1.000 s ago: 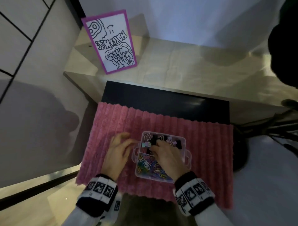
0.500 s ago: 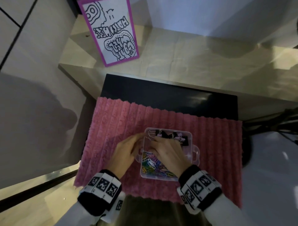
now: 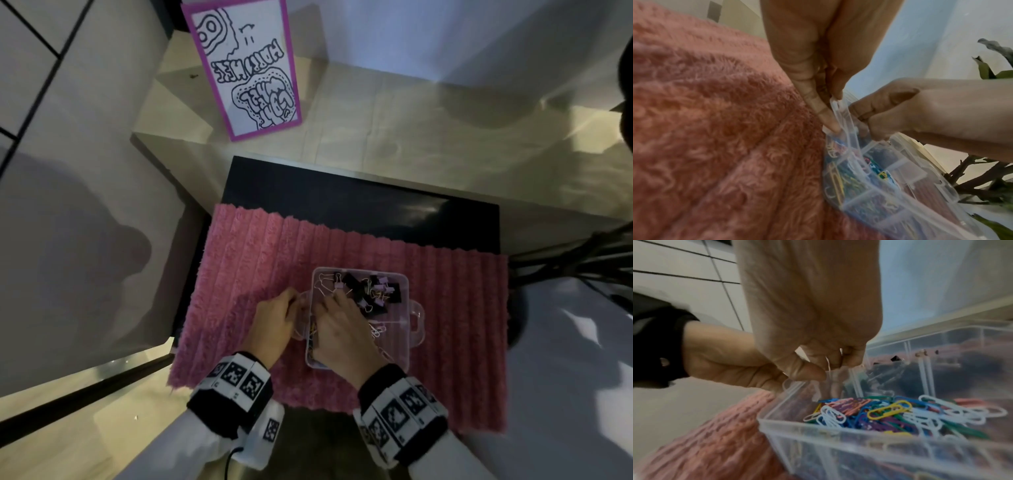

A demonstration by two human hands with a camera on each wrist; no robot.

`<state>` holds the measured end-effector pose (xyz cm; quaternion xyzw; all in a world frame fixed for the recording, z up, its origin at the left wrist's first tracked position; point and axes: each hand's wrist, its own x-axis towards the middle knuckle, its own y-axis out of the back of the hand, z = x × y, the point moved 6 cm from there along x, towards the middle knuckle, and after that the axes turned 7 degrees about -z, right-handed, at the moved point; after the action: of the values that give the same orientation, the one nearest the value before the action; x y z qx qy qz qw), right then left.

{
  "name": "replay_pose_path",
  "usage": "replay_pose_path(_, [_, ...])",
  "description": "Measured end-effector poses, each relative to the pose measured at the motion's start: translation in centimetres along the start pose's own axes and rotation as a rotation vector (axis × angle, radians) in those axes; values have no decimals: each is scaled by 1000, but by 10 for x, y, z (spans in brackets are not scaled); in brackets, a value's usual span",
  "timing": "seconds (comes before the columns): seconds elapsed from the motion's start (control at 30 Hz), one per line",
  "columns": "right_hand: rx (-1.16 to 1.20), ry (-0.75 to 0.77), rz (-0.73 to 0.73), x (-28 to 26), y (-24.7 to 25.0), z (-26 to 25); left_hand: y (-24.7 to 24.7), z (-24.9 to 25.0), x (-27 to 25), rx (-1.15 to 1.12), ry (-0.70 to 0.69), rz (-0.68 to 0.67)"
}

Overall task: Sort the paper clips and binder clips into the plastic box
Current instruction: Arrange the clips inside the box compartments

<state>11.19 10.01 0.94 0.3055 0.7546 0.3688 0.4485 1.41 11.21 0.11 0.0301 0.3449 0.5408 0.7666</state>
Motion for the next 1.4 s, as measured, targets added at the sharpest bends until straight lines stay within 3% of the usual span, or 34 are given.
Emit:
replay_pose_path(0.1, [28, -56, 23, 2, -1, 4, -1, 0, 0, -13, 10, -5])
replay_pose_path(0.37, [-120, 39, 67, -4, 5, 14, -3, 1, 1, 65, -8, -31])
replay_pose_path(0.6, [-108, 5, 77, -2, 2, 8, -4, -2, 3, 174, 6, -5])
replay_pose_path(0.8, [-39, 69, 262, -26, 16, 46, -1, -3, 1, 172, -6, 31])
replay_pose_path(0.9, [87, -2, 357, -55, 26, 71, 11, 1, -6, 217, -53, 176])
replay_pose_path(1.0, [113, -12, 286, -82, 16, 74, 16, 10, -22, 288, -171, 292])
replay_pose_path(1.17, [-3, 106, 18, -79, -20, 42, -6, 22, -30, 481, -288, 169])
replay_pose_path(1.4, [14, 59, 16, -63, -16, 22, -17, 29, -7, 728, -318, 109])
